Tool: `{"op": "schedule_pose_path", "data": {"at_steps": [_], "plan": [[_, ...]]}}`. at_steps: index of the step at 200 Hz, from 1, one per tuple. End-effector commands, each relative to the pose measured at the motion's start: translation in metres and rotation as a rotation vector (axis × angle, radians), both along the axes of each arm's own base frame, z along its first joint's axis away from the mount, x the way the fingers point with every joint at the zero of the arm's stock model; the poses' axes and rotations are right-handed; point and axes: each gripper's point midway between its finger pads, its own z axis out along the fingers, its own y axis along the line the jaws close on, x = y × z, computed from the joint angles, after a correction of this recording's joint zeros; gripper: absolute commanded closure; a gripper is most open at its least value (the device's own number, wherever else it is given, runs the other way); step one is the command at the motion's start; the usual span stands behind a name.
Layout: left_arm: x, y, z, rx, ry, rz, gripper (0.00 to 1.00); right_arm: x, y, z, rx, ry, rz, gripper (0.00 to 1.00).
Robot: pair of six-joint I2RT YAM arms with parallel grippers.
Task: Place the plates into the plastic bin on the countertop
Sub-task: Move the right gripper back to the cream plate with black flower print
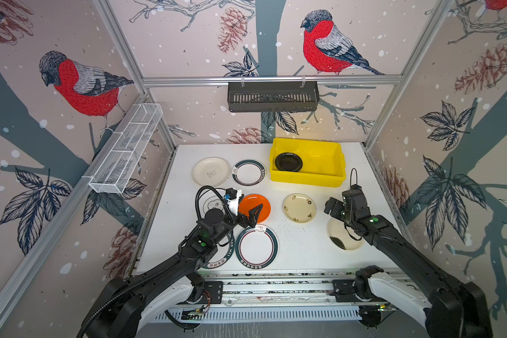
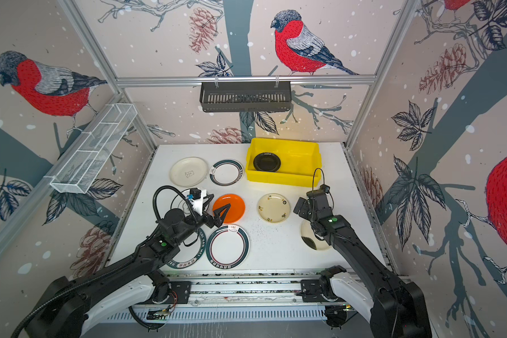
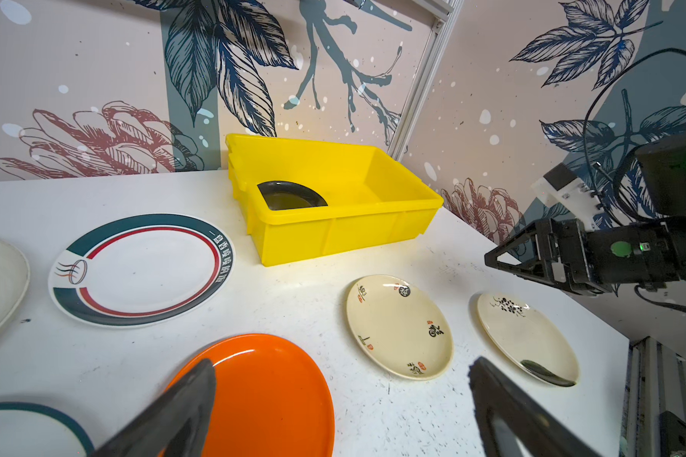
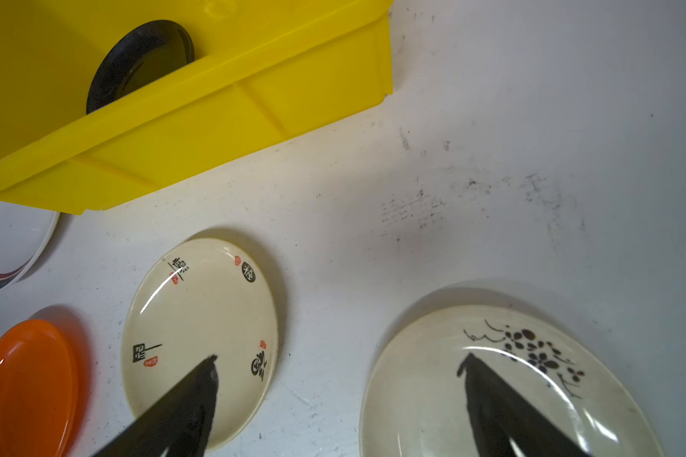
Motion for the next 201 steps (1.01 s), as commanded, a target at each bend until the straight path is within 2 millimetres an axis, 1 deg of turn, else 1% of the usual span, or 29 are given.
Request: {"op": "schedule_pose_path", "data": {"at_steps": [1,37,57,76,147,184,201], "plan": [[-0.002,-0.003,0.01,-0.026,-0.028,-0.02,0.01,0.003,0.007,-0.007,0.056,-0.002,-0.01,0.01],[0.0,0.001,0.008,-0.017,-0.033,0.004,0.01,-0.005,0.012,-0.038,0.064,0.098,0.01,0.0],[0.0,0.001,0.008,-0.017,-0.034,0.004,0.02,-0.006,0.016,-0.047,0.084,0.119,0.015,0.01],[0.0,0.001,0.007,-0.014,-0.033,0.005,0.01,-0.005,0.022,-0.049,0.125,0.106,0.029,0.0],[0.001,0.002,0.005,-0.005,-0.032,0.013,0.02,-0.008,0.03,-0.065,0.174,0.141,0.044,0.01],[0.002,0.002,0.004,-0.004,-0.029,0.015,0.02,-0.004,0.037,-0.065,0.211,0.13,0.057,0.0],[0.002,0.001,0.005,-0.005,-0.029,0.013,0.01,-0.002,0.046,-0.064,0.262,0.119,0.085,0.01]]}}
